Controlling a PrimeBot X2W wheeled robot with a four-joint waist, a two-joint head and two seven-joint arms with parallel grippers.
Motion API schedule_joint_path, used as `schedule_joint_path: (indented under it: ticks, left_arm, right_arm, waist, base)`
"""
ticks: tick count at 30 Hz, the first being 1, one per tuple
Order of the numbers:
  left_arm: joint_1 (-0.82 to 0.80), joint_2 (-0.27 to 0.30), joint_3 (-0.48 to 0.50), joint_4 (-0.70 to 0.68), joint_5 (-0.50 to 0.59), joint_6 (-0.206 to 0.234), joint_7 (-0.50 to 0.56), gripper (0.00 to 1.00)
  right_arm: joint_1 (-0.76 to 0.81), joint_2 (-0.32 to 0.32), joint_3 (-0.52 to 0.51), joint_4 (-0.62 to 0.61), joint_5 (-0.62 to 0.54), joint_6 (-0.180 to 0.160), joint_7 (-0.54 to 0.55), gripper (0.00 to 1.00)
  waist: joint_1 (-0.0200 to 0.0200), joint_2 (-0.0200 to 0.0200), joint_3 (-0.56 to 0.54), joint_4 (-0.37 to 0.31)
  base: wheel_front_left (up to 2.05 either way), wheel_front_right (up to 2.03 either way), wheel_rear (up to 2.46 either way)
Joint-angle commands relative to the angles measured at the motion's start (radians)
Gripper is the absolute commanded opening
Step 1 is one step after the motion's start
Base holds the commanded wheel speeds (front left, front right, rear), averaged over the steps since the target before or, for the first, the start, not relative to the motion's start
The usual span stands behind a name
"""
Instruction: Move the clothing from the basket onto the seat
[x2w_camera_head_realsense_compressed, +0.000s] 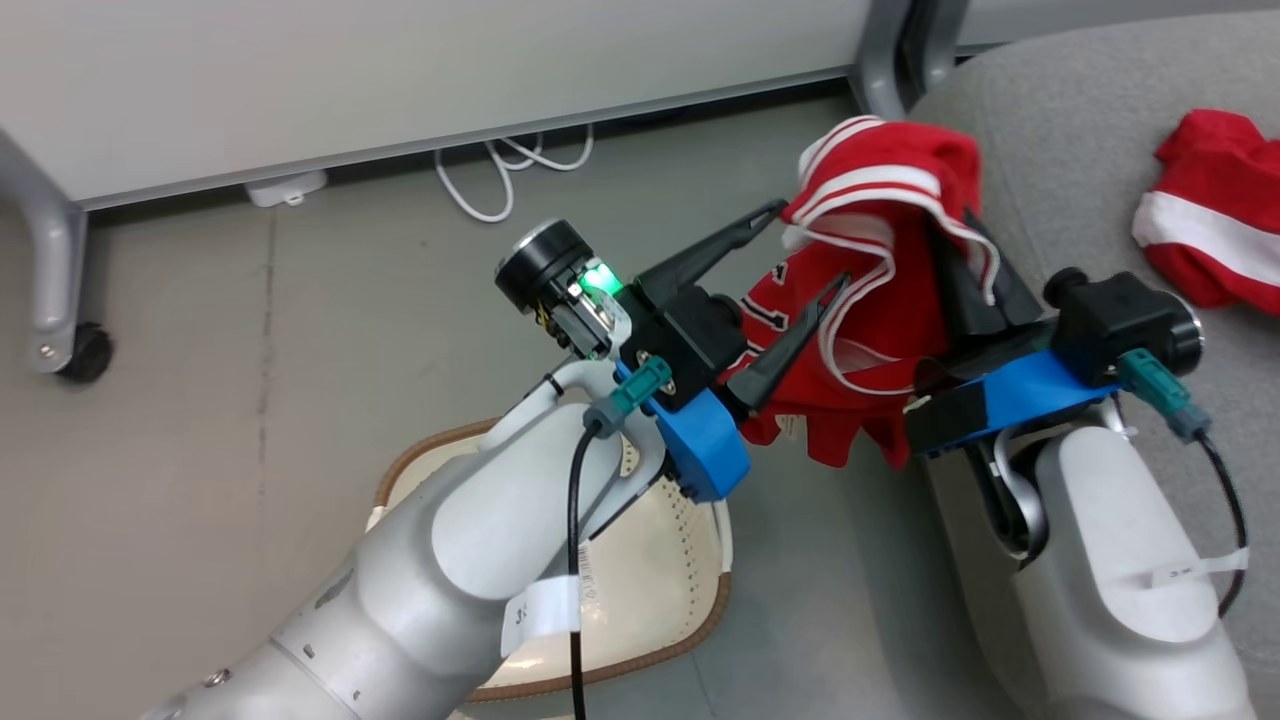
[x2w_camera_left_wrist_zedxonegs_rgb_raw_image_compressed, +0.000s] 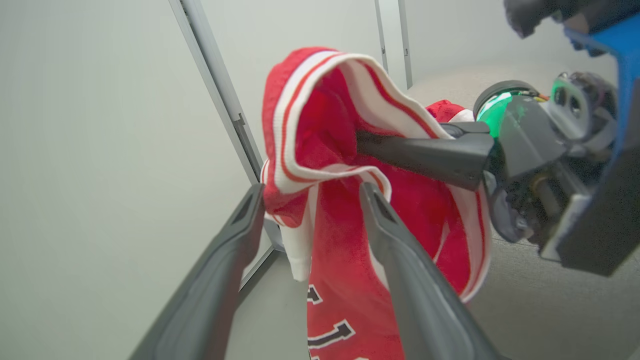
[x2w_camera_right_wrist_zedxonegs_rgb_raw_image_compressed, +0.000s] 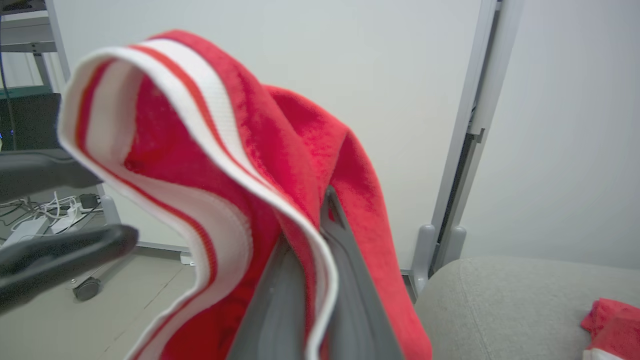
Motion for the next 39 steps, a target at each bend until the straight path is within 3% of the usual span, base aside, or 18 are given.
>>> schedule_joint_path:
  ticks: [1,21,31,39]
  left_arm:
    - [0.02,0.007,-0.012,-0.006,0.005,-0.003,-0.003,1.0]
    - [0.095,0.042,-0.078,-0.069,0.004,-0.003,-0.003,1.0]
    - [0.111,0.05,-0.082,-0.079,0.007,-0.004,-0.003,1.0]
    - [0.088,0.059,-0.064,-0.092,0.018,-0.002,-0.003,1.0]
  right_arm:
    - [0.016,-0.005,-0.026,-0.016,-0.004,0.0,-0.001,0.0]
    - [0.173,-0.007,-0.259,-0.182,-0.002,0.0,-0.001,0.0]
    - [0.25,0.002,-0.302,-0.214,0.009,0.0,-0.001,0.0]
    - [0.175,0.003,-0.285,-0.235,0.01,0.0,-0.001,0.0]
  waist:
    - [0.0,-0.0001,0.016,-0.036]
    - [0.0,-0.0001,0.088,-0.246]
    - [0.0,-0.0001,0.101,-0.272]
    - [0.0,-0.0001,0.121,-0.264]
  base:
    - [0.0,0.0,0.0]
    - [0.0,0.0,0.0]
    - [0.0,0.0,0.0]
    - [0.0,0.0,0.0]
